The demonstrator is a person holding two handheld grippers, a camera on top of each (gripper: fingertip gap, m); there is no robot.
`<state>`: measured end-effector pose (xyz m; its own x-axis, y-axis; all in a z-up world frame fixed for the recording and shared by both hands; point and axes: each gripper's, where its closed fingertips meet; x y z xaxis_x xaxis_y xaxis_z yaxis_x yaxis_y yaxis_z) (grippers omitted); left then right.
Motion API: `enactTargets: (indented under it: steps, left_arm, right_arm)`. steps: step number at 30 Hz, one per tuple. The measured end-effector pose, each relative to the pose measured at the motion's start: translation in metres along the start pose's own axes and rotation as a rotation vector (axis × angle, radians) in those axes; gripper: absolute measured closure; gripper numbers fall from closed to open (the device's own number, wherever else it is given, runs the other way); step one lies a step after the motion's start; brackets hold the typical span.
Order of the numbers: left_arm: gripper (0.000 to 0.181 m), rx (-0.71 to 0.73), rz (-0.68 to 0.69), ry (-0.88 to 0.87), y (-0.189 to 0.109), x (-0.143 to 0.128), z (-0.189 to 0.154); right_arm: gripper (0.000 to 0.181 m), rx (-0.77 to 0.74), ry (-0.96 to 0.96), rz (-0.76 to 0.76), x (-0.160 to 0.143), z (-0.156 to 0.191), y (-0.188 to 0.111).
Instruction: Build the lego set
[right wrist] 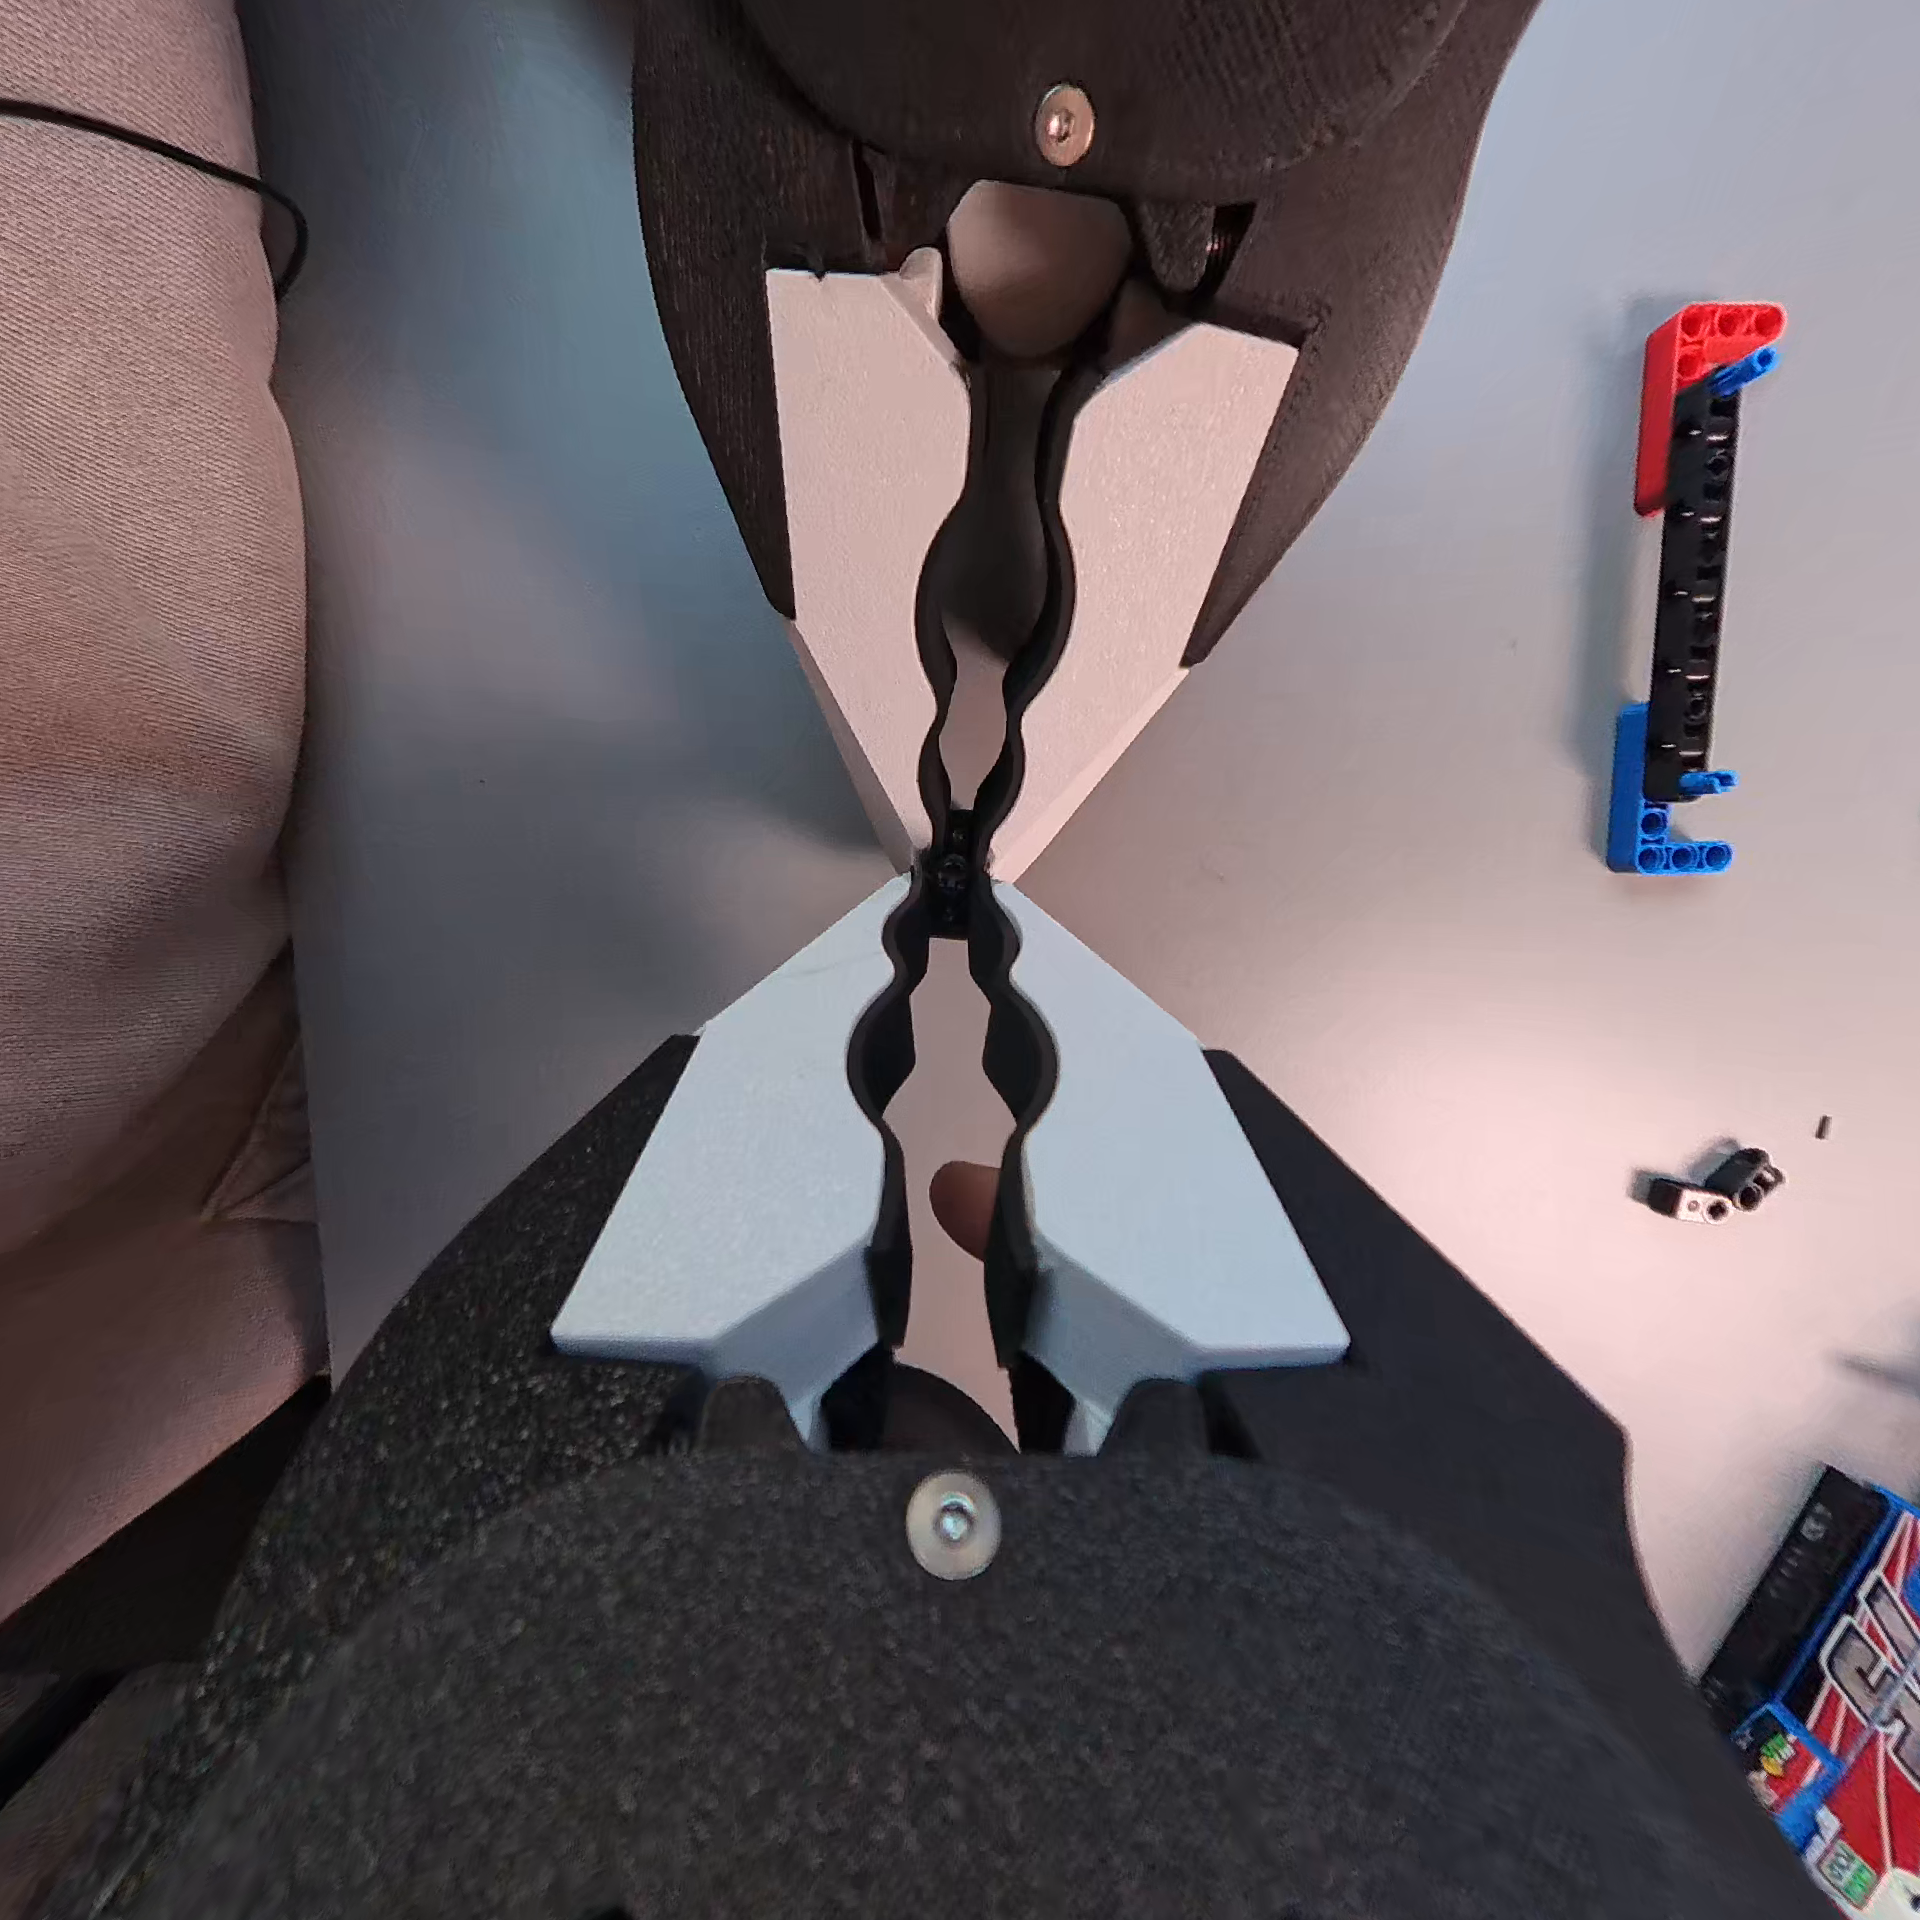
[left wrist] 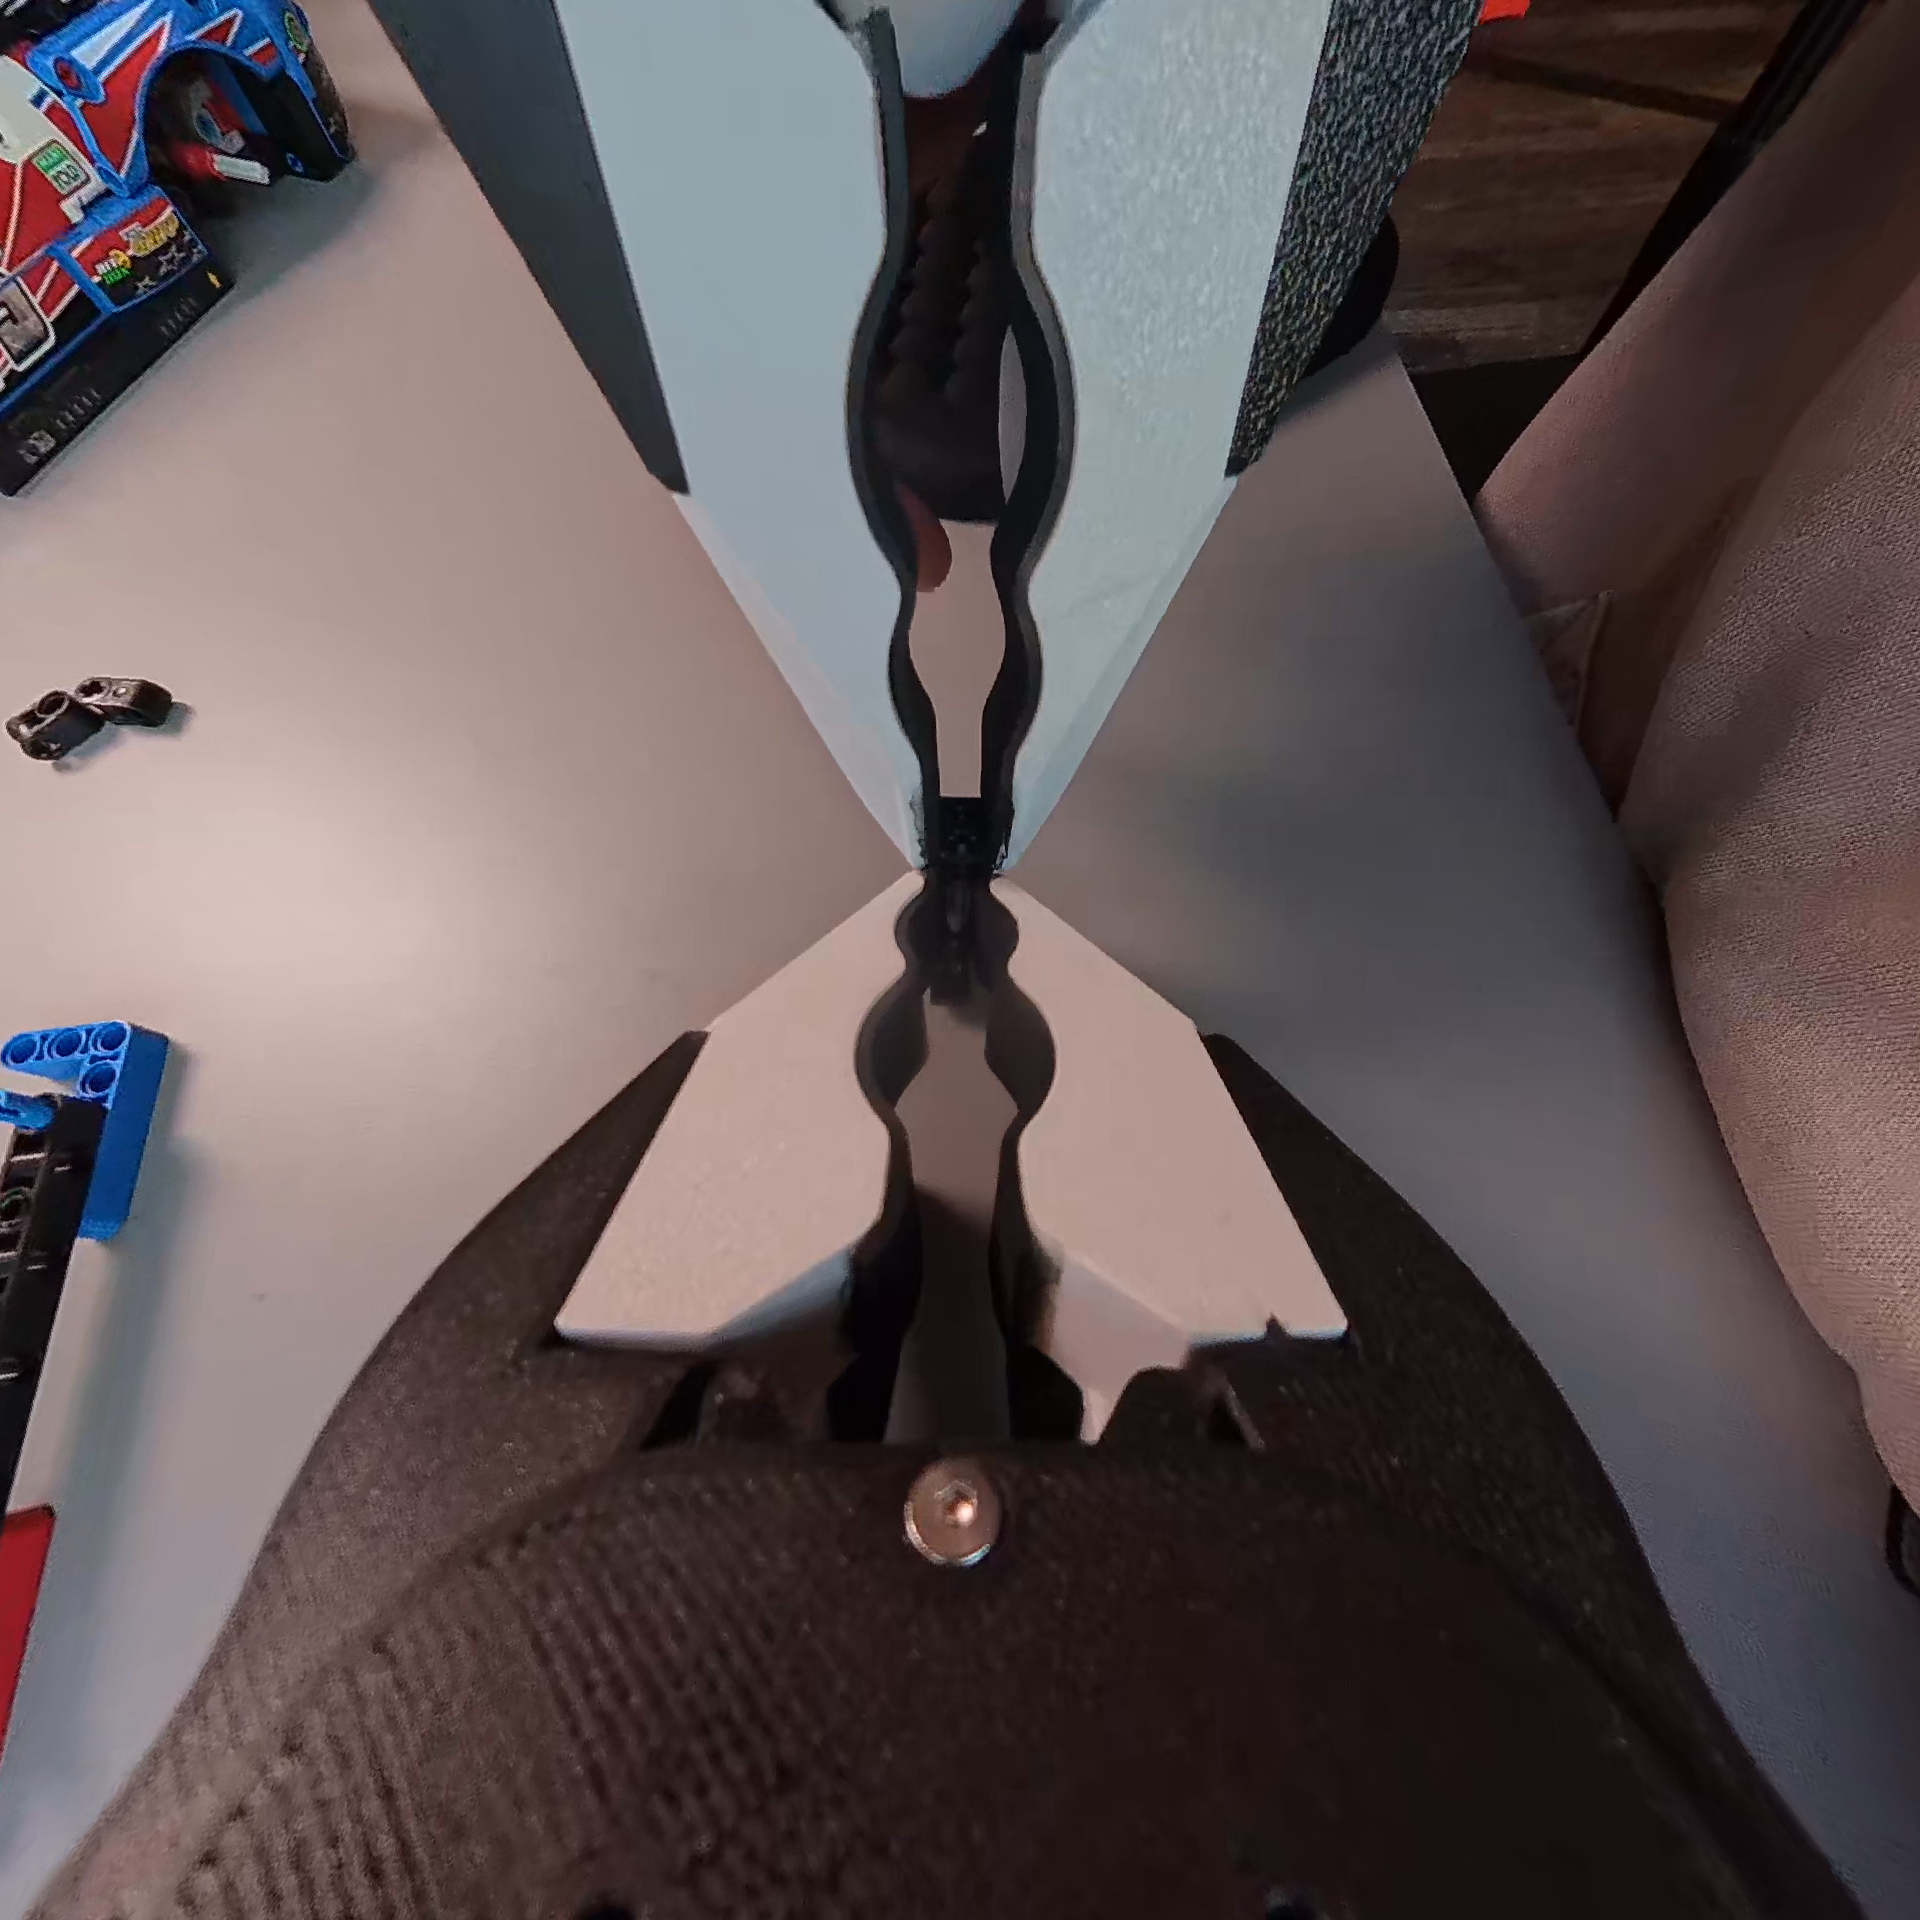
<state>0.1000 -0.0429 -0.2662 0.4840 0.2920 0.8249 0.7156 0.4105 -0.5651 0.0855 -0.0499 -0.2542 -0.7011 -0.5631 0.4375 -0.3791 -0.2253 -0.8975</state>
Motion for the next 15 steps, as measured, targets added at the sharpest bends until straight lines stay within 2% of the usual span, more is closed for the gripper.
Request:
enactTargets:
  steps: [5, 6, 7, 9, 15]
  left_arm:
    - [0.179, 0.001, 0.018, 0.018, 0.0, -0.004, -0.001]
    - [0.179, -0.017, 0.069, 0.049, 0.003, -0.011, -0.006]
    - [0.179, -0.017, 0.094, 0.088, 0.005, -0.015, -0.009]
    - [0.179, 0.03, 0.08, 0.116, 0.002, -0.014, -0.005]
    - [0.178, -0.009, -0.006, 0.013, -0.003, -0.001, -0.001]
  right_arm:
    - [0.176, 0.011, -0.006, 0.051, -0.001, 0.002, 0.005]
    - [0.175, 0.024, -0.031, 0.114, -0.013, 0.008, 0.017]
    - [0.177, 0.04, -0.055, 0.083, -0.014, 0.014, 0.027]
    - [0.176, 0.026, -0.027, 0.065, -0.013, 0.009, 0.025]
    - [0.176, 0.035, 0.023, 0.002, -0.009, 0.003, 0.01]
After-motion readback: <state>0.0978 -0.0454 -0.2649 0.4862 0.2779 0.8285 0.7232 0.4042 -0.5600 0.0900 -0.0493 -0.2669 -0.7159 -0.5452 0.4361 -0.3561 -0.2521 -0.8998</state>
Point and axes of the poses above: each gripper's, where its closed fingertips meet, y out along the fingers, x out of its top, z = x × y across the jaws, and after that the axes turned 1 degree about -y, right-handed
